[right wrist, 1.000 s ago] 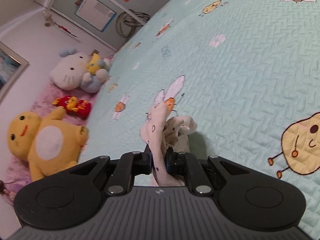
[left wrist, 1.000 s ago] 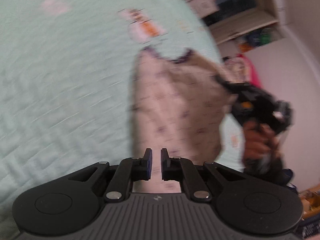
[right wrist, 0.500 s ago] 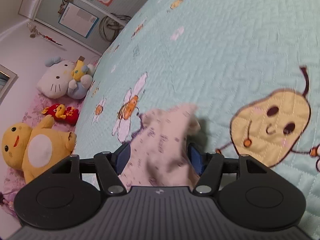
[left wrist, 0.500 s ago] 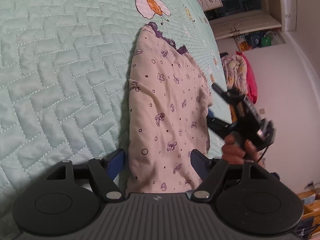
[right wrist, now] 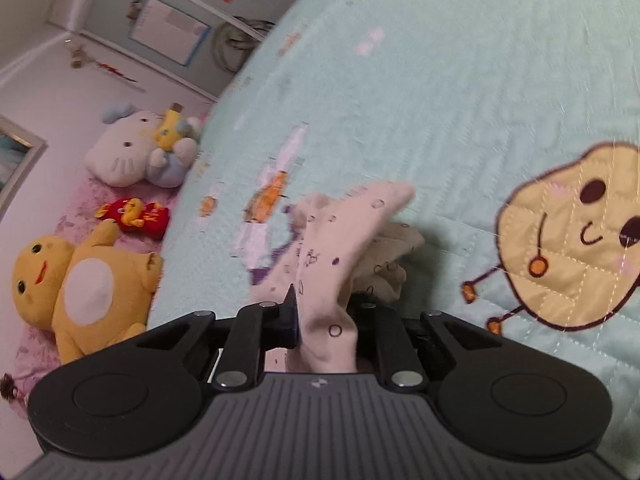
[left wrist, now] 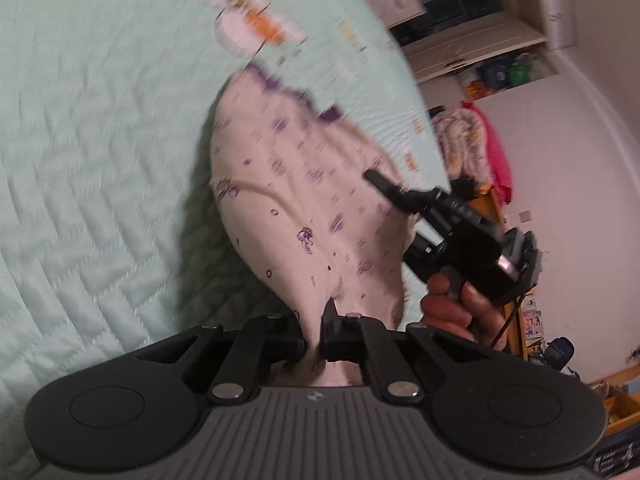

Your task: Fold clothes

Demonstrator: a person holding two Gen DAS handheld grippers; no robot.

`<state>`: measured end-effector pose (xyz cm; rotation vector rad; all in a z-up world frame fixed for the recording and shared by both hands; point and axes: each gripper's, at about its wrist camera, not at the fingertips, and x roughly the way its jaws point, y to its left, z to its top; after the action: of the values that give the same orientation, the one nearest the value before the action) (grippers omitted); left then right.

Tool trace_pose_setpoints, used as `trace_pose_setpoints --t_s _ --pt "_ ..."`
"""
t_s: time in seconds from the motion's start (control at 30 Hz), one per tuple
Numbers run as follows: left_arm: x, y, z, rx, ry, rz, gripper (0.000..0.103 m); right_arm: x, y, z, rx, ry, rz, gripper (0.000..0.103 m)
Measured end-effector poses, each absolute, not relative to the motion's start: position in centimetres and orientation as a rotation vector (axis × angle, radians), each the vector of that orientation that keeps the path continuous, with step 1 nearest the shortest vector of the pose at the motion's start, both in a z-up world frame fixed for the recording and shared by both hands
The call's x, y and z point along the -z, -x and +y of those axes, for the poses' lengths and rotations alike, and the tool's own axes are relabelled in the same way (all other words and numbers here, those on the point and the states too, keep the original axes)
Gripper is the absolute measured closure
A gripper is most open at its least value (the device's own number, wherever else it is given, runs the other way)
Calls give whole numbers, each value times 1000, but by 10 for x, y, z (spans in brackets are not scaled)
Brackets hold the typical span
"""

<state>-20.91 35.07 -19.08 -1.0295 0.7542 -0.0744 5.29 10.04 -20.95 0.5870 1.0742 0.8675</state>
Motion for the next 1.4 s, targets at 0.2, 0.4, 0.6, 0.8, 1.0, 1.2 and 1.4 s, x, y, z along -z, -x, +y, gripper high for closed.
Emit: trace_pose_setpoints --t_s 0.2,0.4,0.6,0.8,1.0,1.2,1.4 --pt "148 233 367 75 965 676 98 171 -36 109 -933 -569 1024 87" --pt "112 278 399 20 957 569 98 136 -16 150 -1025 -527 1025 87" --pt "75 339 450 -95 932 451 98 105 13 236 -1150 -463 1045 87" --pt "34 413 511 -232 893 310 98 63 51 346 -1309 -433 1027 87" --pt "37 477 555 -360 917 221 97 53 90 454 -1448 -419 1044 87" --pt "172 500 602 -604 1140 457 92 167 128 546 -1226 -134 1231 66" --pt "186 541 593 -584 1159 431 89 219 148 498 -1199 -231 1267 67"
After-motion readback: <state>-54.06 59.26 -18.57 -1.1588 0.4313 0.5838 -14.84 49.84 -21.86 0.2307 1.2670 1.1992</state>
